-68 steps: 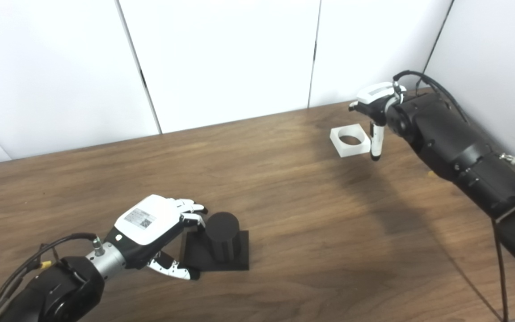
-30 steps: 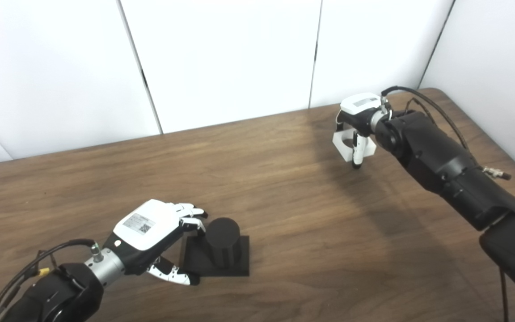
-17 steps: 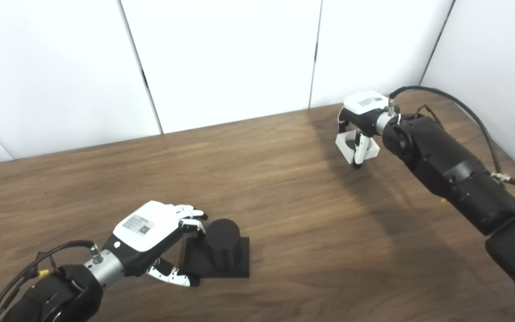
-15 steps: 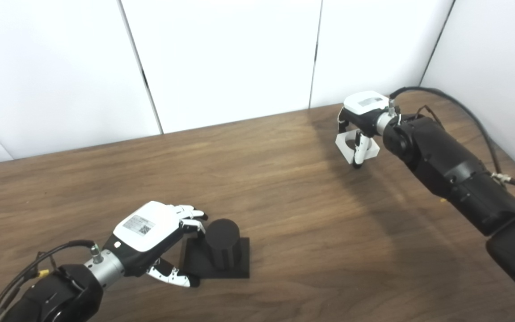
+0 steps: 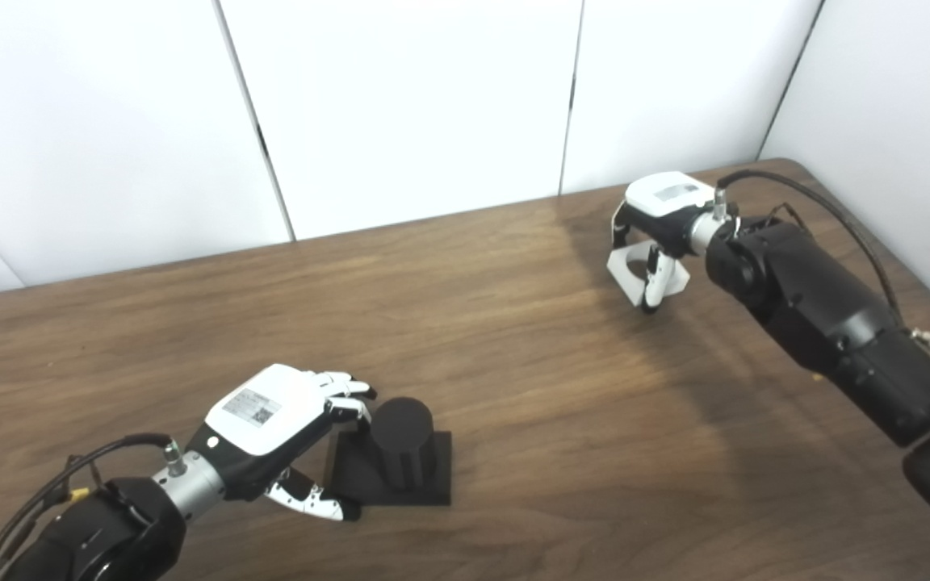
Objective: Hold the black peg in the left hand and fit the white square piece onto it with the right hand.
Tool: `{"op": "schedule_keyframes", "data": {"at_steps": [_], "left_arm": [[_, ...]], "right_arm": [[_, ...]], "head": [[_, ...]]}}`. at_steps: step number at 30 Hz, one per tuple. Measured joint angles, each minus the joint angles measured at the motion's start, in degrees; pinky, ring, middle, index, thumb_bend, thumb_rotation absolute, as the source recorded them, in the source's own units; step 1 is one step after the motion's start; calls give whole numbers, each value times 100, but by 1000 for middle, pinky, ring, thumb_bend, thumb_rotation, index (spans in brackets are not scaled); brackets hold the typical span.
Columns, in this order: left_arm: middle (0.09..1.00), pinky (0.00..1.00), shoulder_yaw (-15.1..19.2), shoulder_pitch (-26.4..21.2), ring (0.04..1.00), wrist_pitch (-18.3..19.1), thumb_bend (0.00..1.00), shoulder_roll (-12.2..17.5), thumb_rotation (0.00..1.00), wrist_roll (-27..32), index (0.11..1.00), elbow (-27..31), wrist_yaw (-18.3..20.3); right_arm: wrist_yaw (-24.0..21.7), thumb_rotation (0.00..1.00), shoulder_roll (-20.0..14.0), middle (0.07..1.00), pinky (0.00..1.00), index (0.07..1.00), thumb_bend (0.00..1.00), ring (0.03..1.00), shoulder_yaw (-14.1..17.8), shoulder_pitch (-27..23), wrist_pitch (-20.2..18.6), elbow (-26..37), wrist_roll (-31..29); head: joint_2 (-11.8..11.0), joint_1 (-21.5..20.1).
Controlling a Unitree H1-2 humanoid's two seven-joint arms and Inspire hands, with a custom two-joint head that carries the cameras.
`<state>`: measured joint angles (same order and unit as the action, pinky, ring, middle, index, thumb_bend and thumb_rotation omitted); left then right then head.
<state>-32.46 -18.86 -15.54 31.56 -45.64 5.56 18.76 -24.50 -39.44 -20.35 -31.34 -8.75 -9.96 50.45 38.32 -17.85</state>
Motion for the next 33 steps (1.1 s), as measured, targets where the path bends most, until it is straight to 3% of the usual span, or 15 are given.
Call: {"op": "schedule_keyframes", "data": {"at_steps": [14, 24, 33], "left_arm": [[872, 774, -57, -76, 873, 123, 523, -66, 71, -18, 493, -8, 33], [866, 749, -114, -174, 861, 139, 523, -162, 73, -24, 492, -104, 41], [859, 778, -117, -244, 879, 302, 523, -258, 75, -37, 493, -119, 203]], "right_arm": [[-772, 126, -56, 761, 748, 475, 521, 793, 138, -5, 273, 1632, -400], [-1150, 130, 58, 746, 710, 477, 521, 761, 138, -20, 577, 2283, -658], [-1538, 133, 146, 738, 689, 478, 523, 752, 228, -43, 608, 2789, -965]], "head": [[202, 606], [378, 1107], [483, 1424]]}}
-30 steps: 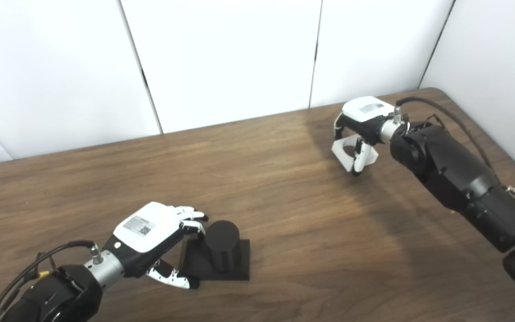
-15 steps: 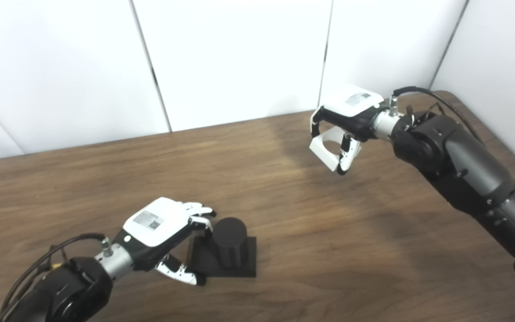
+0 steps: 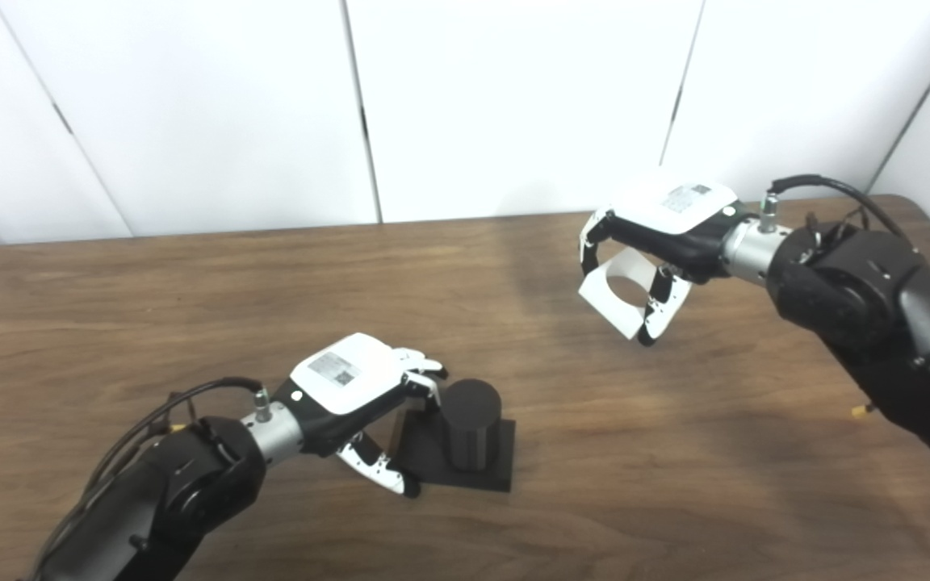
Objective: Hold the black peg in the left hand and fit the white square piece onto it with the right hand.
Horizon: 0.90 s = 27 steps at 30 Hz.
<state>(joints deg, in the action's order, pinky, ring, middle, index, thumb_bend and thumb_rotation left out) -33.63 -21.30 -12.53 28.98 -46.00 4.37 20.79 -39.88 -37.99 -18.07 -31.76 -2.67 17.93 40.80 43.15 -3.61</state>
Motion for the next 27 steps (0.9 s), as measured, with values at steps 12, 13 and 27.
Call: {"op": "schedule_keyframes", "data": {"at_steps": [12, 13, 27], "left_arm": [[862, 739, -35, -84, 884, 56, 523, -76, 74, -63, 492, -61, 41], [865, 739, -34, -91, 886, 56, 523, -89, 74, -63, 492, -74, 38], [878, 752, -39, -149, 898, 165, 522, -219, 76, -113, 493, -131, 121]], "right_arm": [[-494, 133, 182, 734, 714, 476, 523, 749, 21, -79, -1, 726, -500], [-549, 133, 203, 734, 712, 476, 523, 747, 26, -79, -29, 810, -541], [-972, 134, 574, 728, 708, 476, 523, 745, 14, -185, -204, 1323, -793]], "head": [[62, 203], [70, 211], [114, 255]]}}
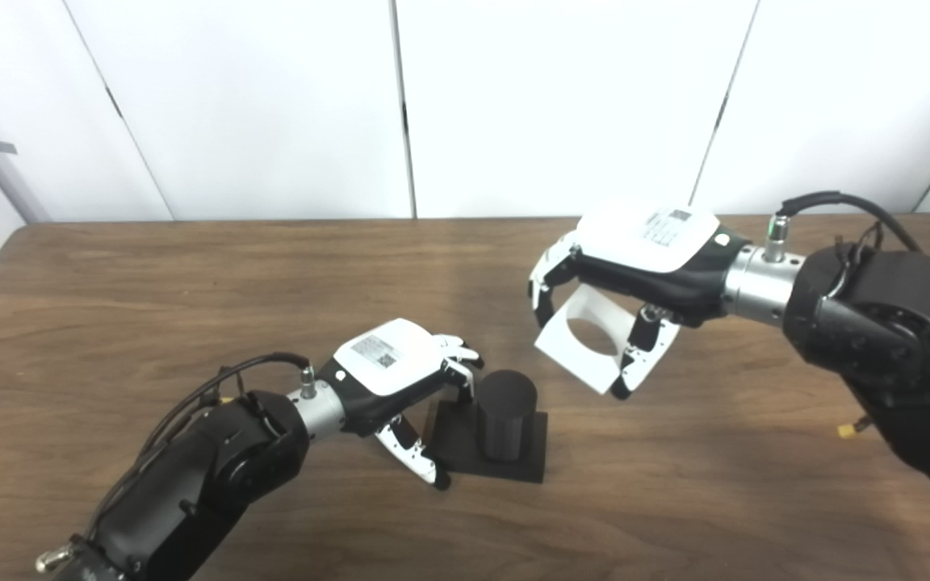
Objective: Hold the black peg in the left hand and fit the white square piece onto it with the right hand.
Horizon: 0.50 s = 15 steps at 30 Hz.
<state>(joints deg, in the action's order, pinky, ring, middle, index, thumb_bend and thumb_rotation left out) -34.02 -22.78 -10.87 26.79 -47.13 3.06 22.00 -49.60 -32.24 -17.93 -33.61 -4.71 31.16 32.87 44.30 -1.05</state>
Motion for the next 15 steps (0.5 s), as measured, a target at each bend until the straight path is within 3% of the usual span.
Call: {"op": "schedule_keyframes", "data": {"at_steps": [5, 15], "left_arm": [[877, 761, 1, -11, 901, 34, 523, -22, 75, -9, 493, 0, 61], [882, 765, 1, -11, 900, 123, 523, -67, 75, -10, 493, 8, 107]], "right_arm": [[-101, 134, 185, 738, 719, 476, 523, 758, -52, 0, -187, 116, -4], [-147, 134, 449, 738, 708, 476, 524, 747, -254, 36, -136, 69, 34]], "head": [[9, 9], [35, 35]]}}
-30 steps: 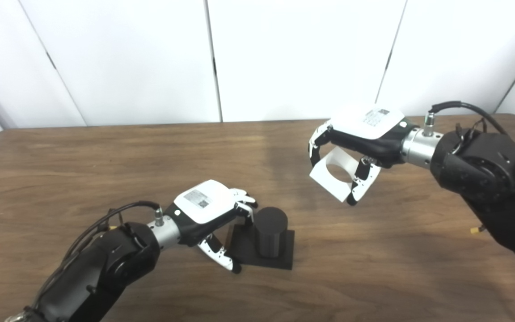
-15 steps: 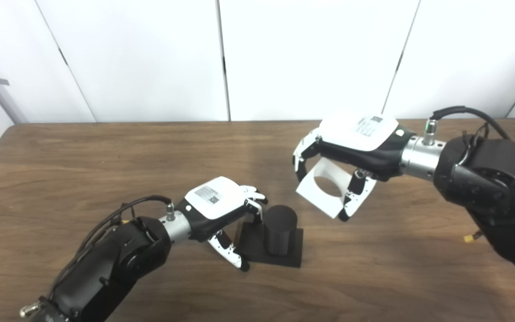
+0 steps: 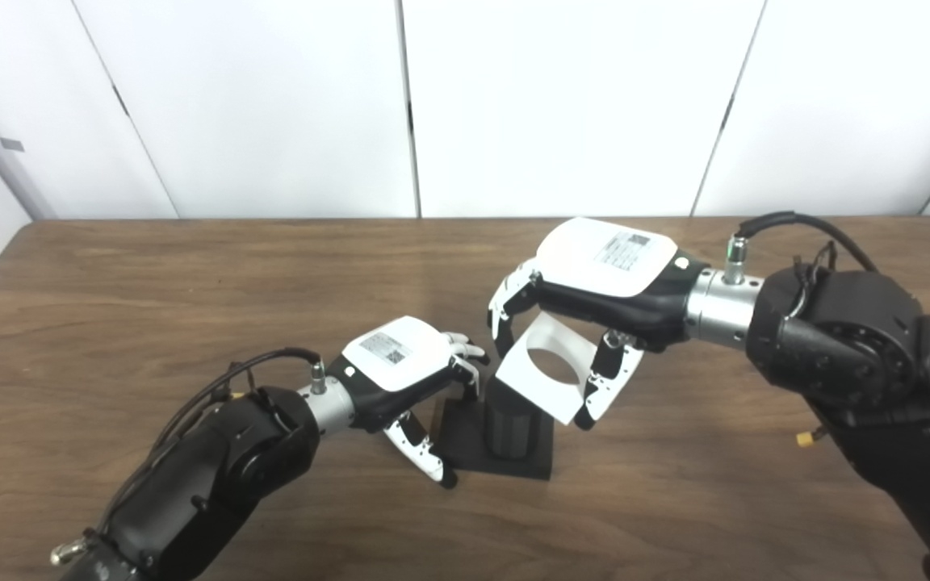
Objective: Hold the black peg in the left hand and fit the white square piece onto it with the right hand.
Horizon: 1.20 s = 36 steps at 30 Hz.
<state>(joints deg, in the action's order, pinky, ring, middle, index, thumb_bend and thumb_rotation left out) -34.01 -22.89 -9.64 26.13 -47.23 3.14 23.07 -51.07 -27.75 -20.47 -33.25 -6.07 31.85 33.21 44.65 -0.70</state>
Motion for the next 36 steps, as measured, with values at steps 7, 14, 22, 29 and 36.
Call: {"op": "schedule_keyframes", "data": {"at_steps": [7, 14, 22, 29, 36], "left_arm": [[883, 773, -1, 1, 902, 5, 522, -16, 75, 0, 493, 0, 5], [882, 778, -1, 11, 904, 18, 523, -25, 75, 0, 492, 27, 21], [886, 773, -4, 17, 906, 110, 523, -60, 75, -74, 493, 101, 101], [882, 769, -2, 22, 902, 117, 523, -62, 75, -77, 492, 115, 126], [884, 777, -2, 26, 907, 121, 523, -62, 76, -78, 493, 125, 131]], "right_arm": [[0, 133, 139, 745, 736, 478, 524, 754, -47, 20, -47, -19, 96], [1, 132, 227, 740, 734, 477, 524, 753, -47, 188, -29, -212, 113], [80, 132, 249, 736, 724, 476, 524, 746, -48, 194, 11, -408, 122], [93, 132, 267, 741, 730, 477, 525, 747, -108, 193, 25, -572, 171], [205, 132, 313, 741, 735, 477, 524, 747, -136, 194, 75, -635, 199]], "head": [[0, 18], [26, 9], [53, 35], [53, 44], [79, 53]]}}
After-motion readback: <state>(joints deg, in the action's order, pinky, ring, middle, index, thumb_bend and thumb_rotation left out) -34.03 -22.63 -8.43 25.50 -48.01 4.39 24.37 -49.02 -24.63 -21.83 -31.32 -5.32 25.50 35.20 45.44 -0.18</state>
